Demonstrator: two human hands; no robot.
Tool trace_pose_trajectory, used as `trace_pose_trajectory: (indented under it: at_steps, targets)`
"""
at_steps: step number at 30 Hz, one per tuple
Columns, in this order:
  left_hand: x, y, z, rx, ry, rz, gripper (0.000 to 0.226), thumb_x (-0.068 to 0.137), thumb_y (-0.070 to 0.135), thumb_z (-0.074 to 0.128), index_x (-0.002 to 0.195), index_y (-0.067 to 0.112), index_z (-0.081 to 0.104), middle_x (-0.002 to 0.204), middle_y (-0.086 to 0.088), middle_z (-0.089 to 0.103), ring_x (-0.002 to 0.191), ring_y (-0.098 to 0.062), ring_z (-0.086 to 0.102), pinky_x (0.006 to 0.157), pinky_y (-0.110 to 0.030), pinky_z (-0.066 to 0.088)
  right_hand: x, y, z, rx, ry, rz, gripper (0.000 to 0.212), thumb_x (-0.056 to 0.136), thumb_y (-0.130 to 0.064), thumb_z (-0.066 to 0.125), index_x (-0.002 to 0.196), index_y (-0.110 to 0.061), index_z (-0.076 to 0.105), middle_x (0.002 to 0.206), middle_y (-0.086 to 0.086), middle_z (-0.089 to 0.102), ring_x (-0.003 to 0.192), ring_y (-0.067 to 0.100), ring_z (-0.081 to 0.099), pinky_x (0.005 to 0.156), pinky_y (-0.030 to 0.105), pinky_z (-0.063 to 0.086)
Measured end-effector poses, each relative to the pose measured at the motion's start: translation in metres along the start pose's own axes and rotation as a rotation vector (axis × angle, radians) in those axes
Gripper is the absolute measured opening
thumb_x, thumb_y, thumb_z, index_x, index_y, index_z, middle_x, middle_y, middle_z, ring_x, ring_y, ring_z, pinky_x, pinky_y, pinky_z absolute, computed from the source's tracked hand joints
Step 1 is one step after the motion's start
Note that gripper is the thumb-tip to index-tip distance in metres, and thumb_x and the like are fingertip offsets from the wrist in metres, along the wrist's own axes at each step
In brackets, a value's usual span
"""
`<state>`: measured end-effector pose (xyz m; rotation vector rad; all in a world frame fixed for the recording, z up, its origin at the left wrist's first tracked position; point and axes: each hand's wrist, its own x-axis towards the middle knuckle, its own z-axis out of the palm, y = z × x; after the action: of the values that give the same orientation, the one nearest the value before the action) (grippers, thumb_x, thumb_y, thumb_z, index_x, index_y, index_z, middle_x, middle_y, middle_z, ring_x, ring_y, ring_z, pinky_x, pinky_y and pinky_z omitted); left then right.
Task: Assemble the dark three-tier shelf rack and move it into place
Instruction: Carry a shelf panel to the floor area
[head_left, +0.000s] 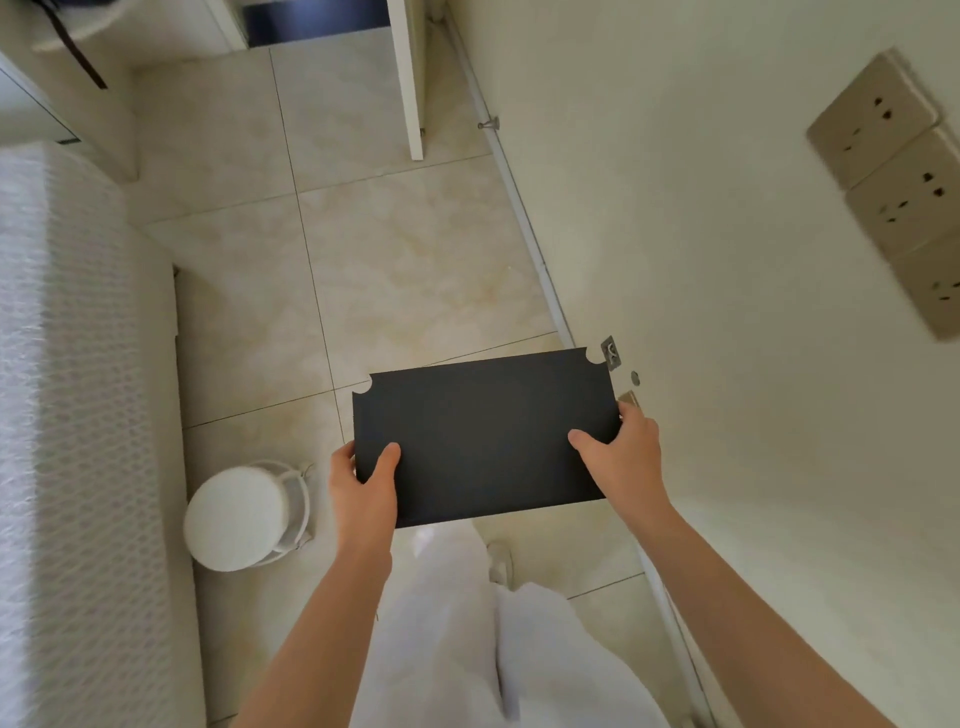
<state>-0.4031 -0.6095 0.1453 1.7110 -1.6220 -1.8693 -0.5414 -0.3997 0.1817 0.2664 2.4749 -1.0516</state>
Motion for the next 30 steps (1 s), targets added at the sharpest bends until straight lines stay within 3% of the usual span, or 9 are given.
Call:
trace_pose_trajectory:
  at_steps: [11, 17, 23, 30]
  targets:
    - [0.169, 0.084, 0.09, 0.083, -0.048, -0.035, 0.035, 0.098, 0.034, 0.063, 0.127, 0.032, 0.043, 0.117, 0.012, 0.054, 0.095, -0.003, 0.056, 0.066, -0.021, 0.045, 0.188, -0.083, 0.061, 0.035, 0.001, 0.137, 0.062, 0.082, -0.025, 0.075, 0.136, -0.01, 0.048, 0.126, 0.009, 0.05, 0.101, 0.023, 0.056, 0.079, 0.031, 0.049]
    - [0.272, 0.089, 0.146, 0.126, -0.072, -0.083, 0.031, 0.1, 0.032, 0.061, 0.124, 0.031, 0.042, 0.117, 0.01, 0.054, 0.097, -0.007, 0.058, 0.067, -0.023, 0.047, 0.3, -0.094, 0.11, 0.007, -0.015, 0.145, 0.062, 0.083, -0.023, 0.075, 0.137, -0.012, 0.045, 0.12, 0.005, 0.044, 0.09, 0.016, 0.05, 0.07, 0.02, 0.042]
    - [0.386, 0.035, 0.209, 0.109, -0.018, -0.157, 0.032, 0.099, 0.034, 0.062, 0.123, 0.032, 0.04, 0.117, 0.009, 0.054, 0.092, -0.004, 0.057, 0.062, -0.019, 0.043, 0.425, -0.064, 0.189, -0.062, -0.038, 0.096, 0.058, 0.084, -0.024, 0.074, 0.134, -0.013, 0.045, 0.119, 0.004, 0.041, 0.096, 0.019, 0.05, 0.073, 0.024, 0.044]
    - [0.54, -0.078, 0.274, 0.133, 0.018, -0.164, 0.033, 0.099, 0.037, 0.062, 0.124, 0.029, 0.042, 0.11, 0.01, 0.056, 0.093, -0.005, 0.057, 0.063, -0.021, 0.043, 0.573, 0.029, 0.316, -0.036, -0.109, 0.078, 0.057, 0.08, -0.019, 0.073, 0.132, -0.01, 0.05, 0.123, 0.008, 0.048, 0.096, 0.023, 0.057, 0.076, 0.028, 0.048]
